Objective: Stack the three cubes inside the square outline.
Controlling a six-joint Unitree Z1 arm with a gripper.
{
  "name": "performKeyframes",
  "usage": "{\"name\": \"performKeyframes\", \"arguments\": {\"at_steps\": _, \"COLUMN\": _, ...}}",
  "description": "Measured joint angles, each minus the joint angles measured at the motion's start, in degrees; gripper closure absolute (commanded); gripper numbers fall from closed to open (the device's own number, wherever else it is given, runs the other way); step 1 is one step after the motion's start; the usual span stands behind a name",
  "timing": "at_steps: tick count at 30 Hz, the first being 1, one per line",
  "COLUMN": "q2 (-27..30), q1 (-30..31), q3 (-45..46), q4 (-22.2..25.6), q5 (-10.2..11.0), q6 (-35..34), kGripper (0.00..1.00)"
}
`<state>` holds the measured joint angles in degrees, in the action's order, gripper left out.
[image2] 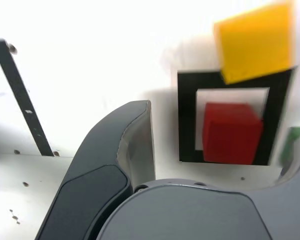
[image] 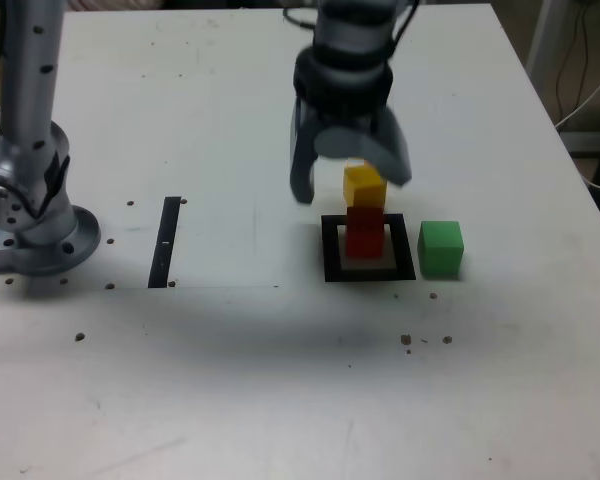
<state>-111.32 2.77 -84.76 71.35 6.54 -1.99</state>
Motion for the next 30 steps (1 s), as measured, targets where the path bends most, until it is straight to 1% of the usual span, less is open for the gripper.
{"name": "performKeyframes", "arguments": {"at_steps": 2, "q2": 0.39, "q1": -1.45, "q3": -1.15, "q4": 1.09, "q5": 0.82, "q6": 0.75, "kGripper": 0.01}}
{"name": "performKeyframes", "arguments": {"at_steps": 6, "q2": 0.32, "q1": -3.82, "q3": -1.83, "q4": 1.26, "q5": 2.1, "q6": 1.49, "kGripper": 0.01}}
{"name": "performKeyframes", "arguments": {"at_steps": 8, "q2": -0.27, "q1": -4.71, "q3": -1.75, "q4": 1.25, "q5": 3.13, "q6": 1.49, "kGripper": 0.01}}
{"name": "performKeyframes", "arguments": {"at_steps": 14, "q2": -2.29, "q1": -5.81, "q3": -0.78, "q4": 0.46, "q5": 4.54, "q6": 2.82, "kGripper": 0.01}}
{"name": "performKeyframes", "arguments": {"at_steps": 18, "q2": -3.5, "q1": -7.08, "q3": -0.72, "q4": 0.03, "q5": 4.64, "q6": 3.43, "kGripper": 0.01}}
{"name": "performKeyframes", "arguments": {"at_steps": 21, "q2": -5.41, "q1": -7.56, "q3": -1.21, "q4": -0.31, "q5": 4.36, "q6": 3.5, "kGripper": 0.01}}
{"name": "performKeyframes", "arguments": {"at_steps": 26, "q2": -6.63, "q1": -7.97, "q3": -1.51, "q4": -2.39, "q5": 3.99, "q6": 3.5, "kGripper": 0.03}}
{"name": "performKeyframes", "arguments": {"at_steps": 30, "q2": -7.38, "q1": -7.97, "q3": -1.51, "q4": -4.05, "q5": 3.27, "q6": 3.5, "kGripper": 0.04}}
